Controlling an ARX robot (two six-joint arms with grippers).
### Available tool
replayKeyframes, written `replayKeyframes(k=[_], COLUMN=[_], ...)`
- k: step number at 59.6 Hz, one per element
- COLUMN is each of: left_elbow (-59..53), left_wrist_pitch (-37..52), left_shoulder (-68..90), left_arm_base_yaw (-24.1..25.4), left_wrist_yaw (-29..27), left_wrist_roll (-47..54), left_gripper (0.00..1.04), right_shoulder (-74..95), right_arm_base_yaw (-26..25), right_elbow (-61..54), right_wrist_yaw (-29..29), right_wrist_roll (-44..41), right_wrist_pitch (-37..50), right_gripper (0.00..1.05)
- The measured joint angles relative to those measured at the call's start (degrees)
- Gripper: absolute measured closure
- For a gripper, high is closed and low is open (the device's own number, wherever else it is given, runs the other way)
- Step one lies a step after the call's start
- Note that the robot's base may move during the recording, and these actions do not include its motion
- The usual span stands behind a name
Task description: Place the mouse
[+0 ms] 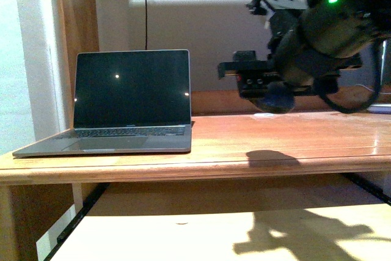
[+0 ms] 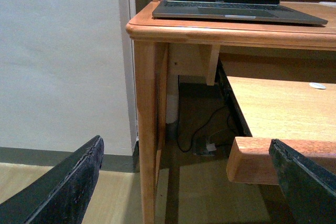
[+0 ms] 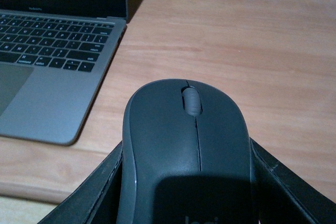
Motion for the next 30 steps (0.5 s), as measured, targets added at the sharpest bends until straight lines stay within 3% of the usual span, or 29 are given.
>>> replayKeyframes(k=[13, 30], left_elbow=[0.0, 0.0], left_wrist_pitch=[0.0, 0.0], left_shoulder=[0.0, 0.0], left_arm_base_yaw=[0.0, 0.0], left_wrist_yaw=[0.0, 0.0], left_wrist_roll=[0.0, 0.0], left_gripper=[0.08, 0.08], right_shoulder=[11.9, 21.2], right_arm_base_yaw=[1.3, -0.5], right_elbow=[10.3, 17.2], right_wrist_yaw=[6.3, 10.7], right_wrist_roll=[-4.2, -7.0], right_wrist_pitch=[0.9, 0.1], right_gripper=[0.47, 0.47])
